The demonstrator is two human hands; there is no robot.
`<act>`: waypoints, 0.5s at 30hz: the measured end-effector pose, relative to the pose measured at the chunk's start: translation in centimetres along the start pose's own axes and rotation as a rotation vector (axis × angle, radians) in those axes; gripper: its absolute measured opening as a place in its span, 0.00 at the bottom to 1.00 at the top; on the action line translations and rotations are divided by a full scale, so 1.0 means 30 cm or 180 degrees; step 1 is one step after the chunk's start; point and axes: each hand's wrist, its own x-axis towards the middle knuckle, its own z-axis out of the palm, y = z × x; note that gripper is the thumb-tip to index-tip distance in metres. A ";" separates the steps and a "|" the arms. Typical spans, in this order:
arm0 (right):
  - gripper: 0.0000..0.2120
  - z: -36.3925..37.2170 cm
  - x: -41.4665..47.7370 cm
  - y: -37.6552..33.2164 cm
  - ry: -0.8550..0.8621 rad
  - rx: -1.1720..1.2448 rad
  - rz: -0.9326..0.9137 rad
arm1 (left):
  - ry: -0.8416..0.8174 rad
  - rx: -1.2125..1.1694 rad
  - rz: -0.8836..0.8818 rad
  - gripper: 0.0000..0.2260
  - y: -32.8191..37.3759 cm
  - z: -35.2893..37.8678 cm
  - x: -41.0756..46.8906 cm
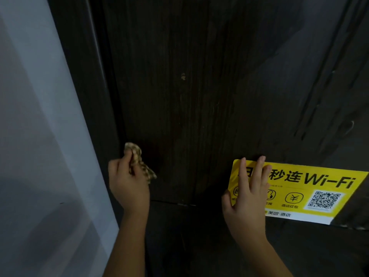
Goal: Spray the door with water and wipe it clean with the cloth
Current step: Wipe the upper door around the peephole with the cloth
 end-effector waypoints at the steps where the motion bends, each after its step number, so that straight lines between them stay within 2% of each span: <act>1: 0.44 0.002 -0.002 -0.001 -0.0004 -0.0013 0.0014 | 0.0044 -0.0015 0.0075 0.14 0.007 0.003 0.020; 3: 0.44 0.006 -0.002 -0.003 0.0019 0.0030 0.0035 | -0.0012 -0.0074 0.0063 0.14 0.012 0.010 -0.007; 8: 0.44 0.005 -0.004 0.003 -0.0039 0.0066 0.0016 | -0.0640 0.0050 -0.0220 0.13 -0.071 0.035 -0.238; 11: 0.43 0.001 -0.008 0.008 -0.0052 0.0086 -0.0034 | -0.0765 0.0111 -0.0171 0.14 -0.081 0.038 -0.270; 15: 0.43 0.006 -0.005 0.004 -0.0035 0.0091 0.0011 | -0.1378 0.0290 0.0056 0.13 -0.015 0.068 -0.411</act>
